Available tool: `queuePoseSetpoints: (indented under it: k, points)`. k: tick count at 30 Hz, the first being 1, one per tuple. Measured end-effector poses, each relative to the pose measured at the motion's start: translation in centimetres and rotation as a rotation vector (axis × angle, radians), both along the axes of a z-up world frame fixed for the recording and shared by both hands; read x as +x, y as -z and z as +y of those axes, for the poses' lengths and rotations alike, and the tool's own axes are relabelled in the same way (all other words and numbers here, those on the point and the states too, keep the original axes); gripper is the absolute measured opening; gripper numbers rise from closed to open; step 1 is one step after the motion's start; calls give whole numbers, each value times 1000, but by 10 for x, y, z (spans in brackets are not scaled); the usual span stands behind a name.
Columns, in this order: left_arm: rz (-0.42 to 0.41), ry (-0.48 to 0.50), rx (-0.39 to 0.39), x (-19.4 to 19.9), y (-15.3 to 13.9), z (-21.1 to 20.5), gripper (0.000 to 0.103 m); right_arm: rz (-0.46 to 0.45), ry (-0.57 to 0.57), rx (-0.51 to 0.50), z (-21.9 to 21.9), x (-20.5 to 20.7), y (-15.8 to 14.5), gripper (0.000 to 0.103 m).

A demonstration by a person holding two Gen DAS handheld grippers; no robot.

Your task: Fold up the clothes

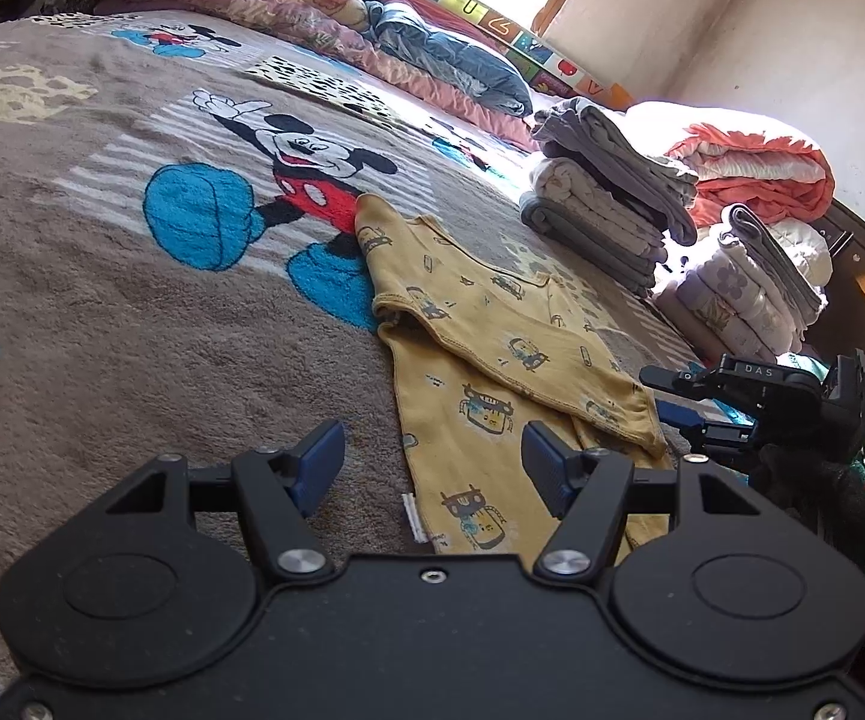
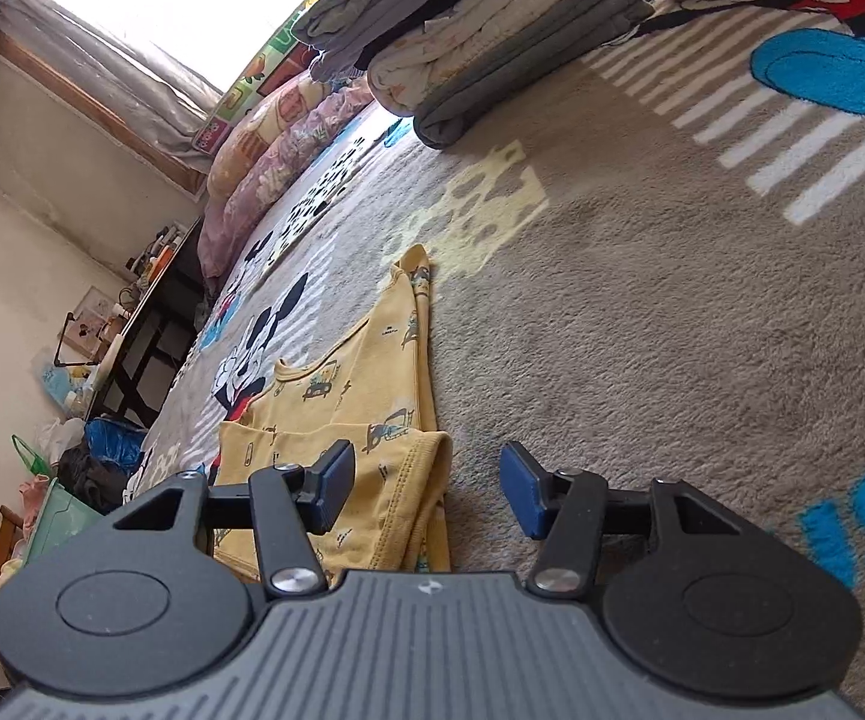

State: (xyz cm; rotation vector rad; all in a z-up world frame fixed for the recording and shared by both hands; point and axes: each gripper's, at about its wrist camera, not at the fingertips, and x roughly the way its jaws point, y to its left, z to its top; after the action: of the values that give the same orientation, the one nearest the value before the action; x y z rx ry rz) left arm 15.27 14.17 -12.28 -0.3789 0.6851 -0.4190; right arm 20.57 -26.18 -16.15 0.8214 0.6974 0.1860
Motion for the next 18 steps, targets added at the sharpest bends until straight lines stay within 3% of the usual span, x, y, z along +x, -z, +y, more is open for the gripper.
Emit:
queuePoseSetpoints:
  k: [2, 4, 7, 11, 18]
  points:
    - [6, 3, 3, 1, 1, -1, 65, -14, -18, -7, 2, 4, -1, 31]
    - [12, 9, 6, 2, 3, -2, 65, -28, -40, -34, 6, 7, -2, 16]
    - [16, 20, 15, 2, 4, -4, 65, -63, -55, -116, 12, 5, -14, 12]
    - [15, 37, 21, -2, 4, -3, 65, -118, -47, -149, 14, -5, -29, 11]
    - [3, 64, 64, -12, 5, -8, 65, -156, -57, -106, 5, -16, -50, 10]
